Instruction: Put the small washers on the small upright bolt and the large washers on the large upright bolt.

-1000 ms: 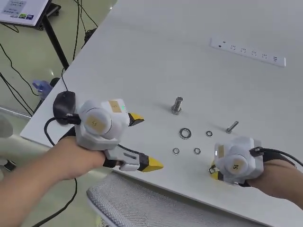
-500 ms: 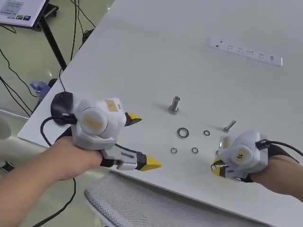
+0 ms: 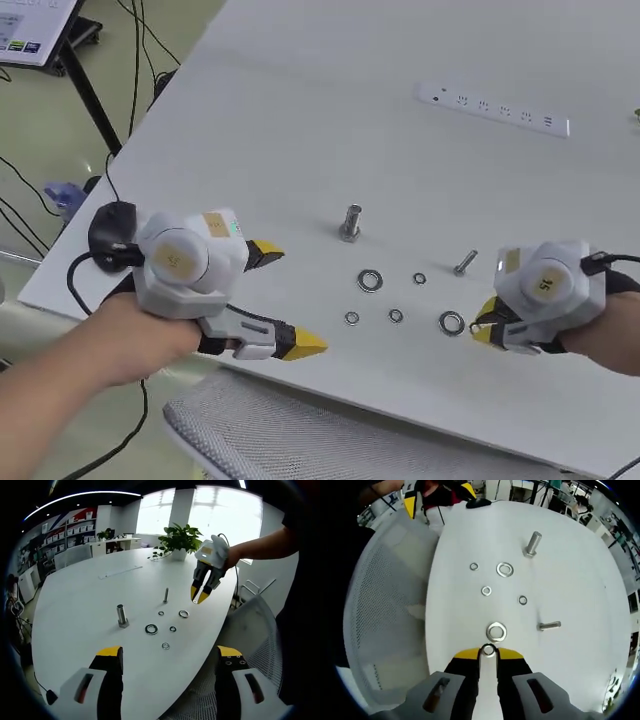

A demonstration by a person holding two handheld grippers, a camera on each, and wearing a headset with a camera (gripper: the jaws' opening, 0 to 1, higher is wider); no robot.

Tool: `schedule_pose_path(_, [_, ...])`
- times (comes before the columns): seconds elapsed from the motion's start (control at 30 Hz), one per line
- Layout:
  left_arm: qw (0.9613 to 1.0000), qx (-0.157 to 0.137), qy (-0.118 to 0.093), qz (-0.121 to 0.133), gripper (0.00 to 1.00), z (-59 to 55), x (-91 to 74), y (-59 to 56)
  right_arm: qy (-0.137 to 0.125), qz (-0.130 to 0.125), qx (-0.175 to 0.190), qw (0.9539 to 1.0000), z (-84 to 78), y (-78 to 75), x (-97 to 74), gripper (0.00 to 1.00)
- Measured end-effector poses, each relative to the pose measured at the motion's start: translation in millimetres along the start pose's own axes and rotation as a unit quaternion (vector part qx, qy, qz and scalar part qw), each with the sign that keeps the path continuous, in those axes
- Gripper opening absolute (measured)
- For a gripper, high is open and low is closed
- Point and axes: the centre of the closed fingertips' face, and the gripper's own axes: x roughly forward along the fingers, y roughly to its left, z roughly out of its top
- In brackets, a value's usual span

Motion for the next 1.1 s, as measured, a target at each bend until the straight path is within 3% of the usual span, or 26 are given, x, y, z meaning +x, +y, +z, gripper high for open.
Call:
schedule_pose_path(0.27, [1.0,-0.003,0.001,0.002,0.73,0.2,-0.3,2.2,0.002,-0.018,0.024,0.9995,-6.8,-33.2,-24.0,0.13])
schedule_pose_path(0.57, [0.9999,-0.005,0.001,0.01,0.75,2.4,-0.8,4.7,0.002,-0.031,0.025,0.9992,10.5,-52.0,-38.5,0.13])
schedule_pose_path(0.93, [0.9998,-0.014,0.001,0.012,0.72,4.2,-3.1,9.0,0.008,-0.033,0.017,0.9993,33.1,-81.1,-34.0,0.13])
schedule_pose_path(1.1, [0.9999,-0.01,0.001,0.008,0.72,4.5,-3.4,8.0,0.011,-0.027,0.017,0.9994,38.0,-86.2,-25.3,0.13])
